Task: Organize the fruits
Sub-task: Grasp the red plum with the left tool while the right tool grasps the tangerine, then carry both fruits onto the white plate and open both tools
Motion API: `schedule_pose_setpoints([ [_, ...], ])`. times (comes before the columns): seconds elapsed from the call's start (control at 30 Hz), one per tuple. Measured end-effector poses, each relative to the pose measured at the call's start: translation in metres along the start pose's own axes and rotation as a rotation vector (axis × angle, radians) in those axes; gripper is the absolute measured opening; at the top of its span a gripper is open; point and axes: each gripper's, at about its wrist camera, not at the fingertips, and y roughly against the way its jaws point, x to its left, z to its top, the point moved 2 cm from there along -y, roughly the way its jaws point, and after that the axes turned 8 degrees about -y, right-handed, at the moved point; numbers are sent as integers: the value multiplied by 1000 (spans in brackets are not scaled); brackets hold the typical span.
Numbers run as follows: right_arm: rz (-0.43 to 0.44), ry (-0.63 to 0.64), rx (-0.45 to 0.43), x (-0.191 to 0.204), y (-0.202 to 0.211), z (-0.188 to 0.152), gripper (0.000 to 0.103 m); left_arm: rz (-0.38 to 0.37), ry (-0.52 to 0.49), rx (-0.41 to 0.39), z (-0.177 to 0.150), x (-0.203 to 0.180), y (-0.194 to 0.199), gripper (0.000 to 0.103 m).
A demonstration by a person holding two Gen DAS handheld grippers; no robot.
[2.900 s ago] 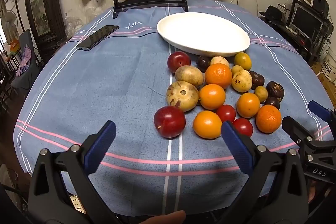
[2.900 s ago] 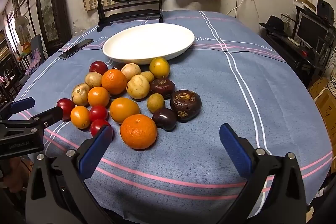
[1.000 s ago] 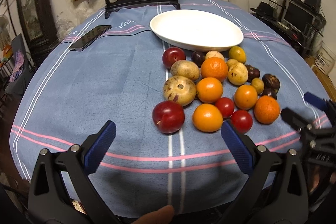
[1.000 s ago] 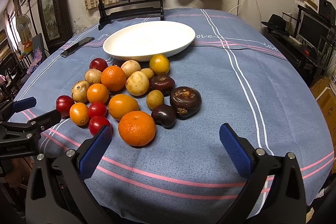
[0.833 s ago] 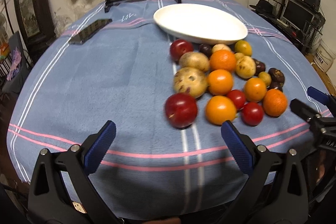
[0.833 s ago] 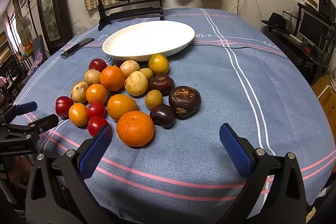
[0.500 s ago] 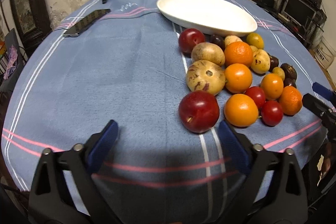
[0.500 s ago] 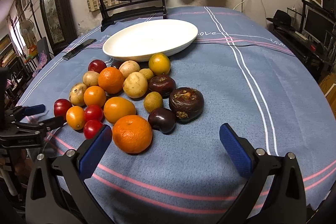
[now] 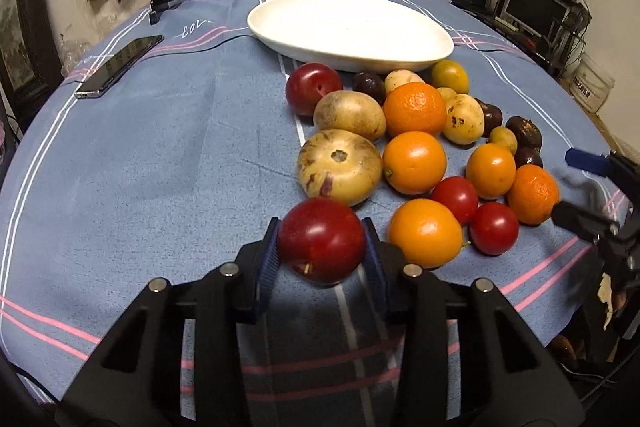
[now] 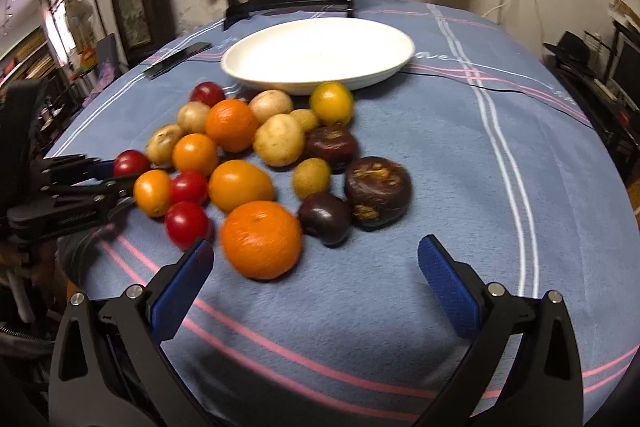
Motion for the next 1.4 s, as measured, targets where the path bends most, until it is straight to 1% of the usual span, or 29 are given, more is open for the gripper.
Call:
schedule_pose_setpoints([
  [0.07,23,11,6,5,1,0,102,-1,1,-2,0,0,0,40],
  [0.13,46,27,20,12,-1,-1,95,-2,6,-4,0,-1,0,40],
  [0.17,52,32,31,15,-4,-1,85,2,6,-1,0,0,-1,40],
  [0.2,56,36,45,17,-6,-2,76,0,10,-2,-1,0,-1,40],
  [0.23,56,38,59,18,-10,-2,74,2,12,-3,-1,0,0,40],
  [0.3,12,45,55,21,-15,-1,75,7,12,-5,-2,-1,0,40],
  [0.37,-5,42,52,21,-16,1,74,13,11,-6,-3,-2,0,40],
  [0.4,-18,42,53,21,-17,2,69,16,11,-6,-3,-2,0,40],
  [0.43,-53,55,51,22,-18,3,67,18,12,-6,-3,-2,0,40],
  [0.5,-69,76,52,26,-17,2,62,21,14,-5,-4,-3,1,40],
  [0.53,-69,82,55,26,-16,1,60,22,15,-4,-4,-3,1,40],
  [0.63,-32,71,67,25,-12,0,45,22,22,1,-5,-3,3,40],
  [0.87,-2,43,72,17,-1,-7,44,29,28,5,-10,-2,8,40],
  [0.97,16,38,79,20,-4,-8,44,34,26,3,-11,-2,8,40],
  [1.1,35,-2,64,17,-7,-4,44,47,21,-5,-11,-3,6,40],
  [1.23,70,-1,57,16,-1,-1,43,29,29,3,-10,1,10,39],
  [1.33,116,-2,23,15,13,9,44,32,23,-28,-4,7,24,39],
  [1.4,133,8,0,15,19,18,44,11,16,-51,5,10,35,39],
])
